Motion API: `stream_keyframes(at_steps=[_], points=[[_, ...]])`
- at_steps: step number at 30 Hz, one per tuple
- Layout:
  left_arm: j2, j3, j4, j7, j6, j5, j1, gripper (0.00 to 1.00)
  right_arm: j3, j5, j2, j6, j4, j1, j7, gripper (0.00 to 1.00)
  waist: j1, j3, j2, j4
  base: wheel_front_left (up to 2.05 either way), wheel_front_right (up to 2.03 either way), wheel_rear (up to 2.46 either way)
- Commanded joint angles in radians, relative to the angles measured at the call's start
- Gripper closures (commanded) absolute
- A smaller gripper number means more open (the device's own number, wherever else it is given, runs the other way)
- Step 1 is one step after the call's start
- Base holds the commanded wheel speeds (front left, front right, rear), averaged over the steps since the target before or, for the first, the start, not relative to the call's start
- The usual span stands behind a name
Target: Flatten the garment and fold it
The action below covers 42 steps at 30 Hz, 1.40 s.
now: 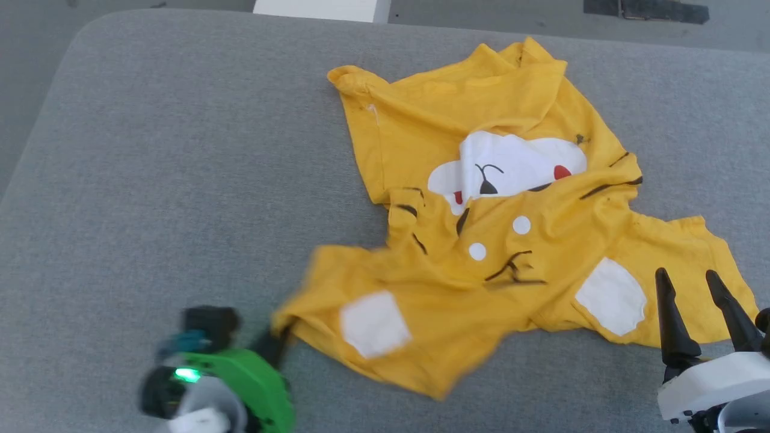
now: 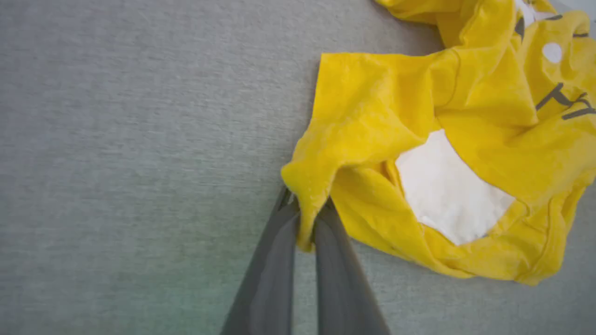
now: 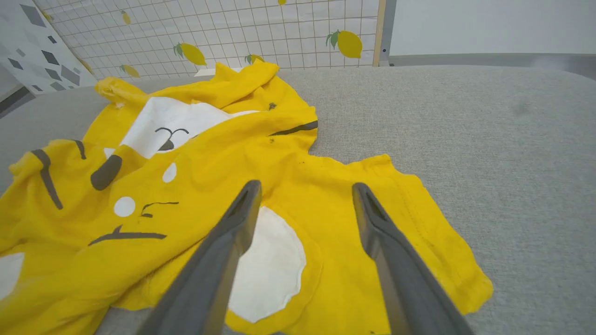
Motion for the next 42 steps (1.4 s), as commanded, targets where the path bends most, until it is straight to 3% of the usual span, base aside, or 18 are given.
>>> stream_keyframes(at_steps=[1,7,11,15,25,33,42], points=[[0.023,0.029,-0.016,-0.022,0.021,0.009,0.015,1.0,-0.003,0.004,0.001,-0.002,0.002,-0.005,-0.006,0.0,0.0,-0.009,0.0,0.011,0.0,0.0,0.0],[0.083,0.154,-0.084,-0.08,0.093,-0.008,0.08,1.0,-0.012,-0.001,0.001,-0.002,0.008,-0.009,-0.004,0.0,0.0,-0.02,0.0,0.029,0.0,0.0,0.0],[0.127,0.236,-0.109,-0.104,0.165,0.005,0.134,1.0,-0.023,-0.02,0.001,-0.002,0.001,-0.011,0.013,0.0,0.0,-0.021,0.0,0.033,0.0,0.0,0.0],[0.159,0.3,-0.131,-0.122,0.197,-0.003,0.181,1.0,-0.047,-0.049,0.001,-0.002,-0.014,-0.013,0.047,0.0,0.0,-0.011,0.0,0.032,0.0,0.0,0.0],[0.129,0.267,-0.185,-0.114,0.184,-0.019,0.149,1.0,-0.049,-0.106,0.001,-0.002,-0.025,0.01,0.277,0.0,0.0,0.021,0.0,0.036,0.0,0.0,0.0],[0.119,0.214,-0.197,-0.084,0.187,0.008,0.101,1.0,0.026,-0.112,0.001,-0.002,0.0,0.038,0.416,0.0,0.0,0.035,0.0,0.049,0.0,0.0,0.0],[0.115,0.187,-0.203,-0.065,0.189,0.016,0.087,1.0,-0.002,-0.135,0.001,-0.002,0.001,0.035,0.425,0.0,0.0,0.036,0.0,0.057,0.0,0.0,0.0]])
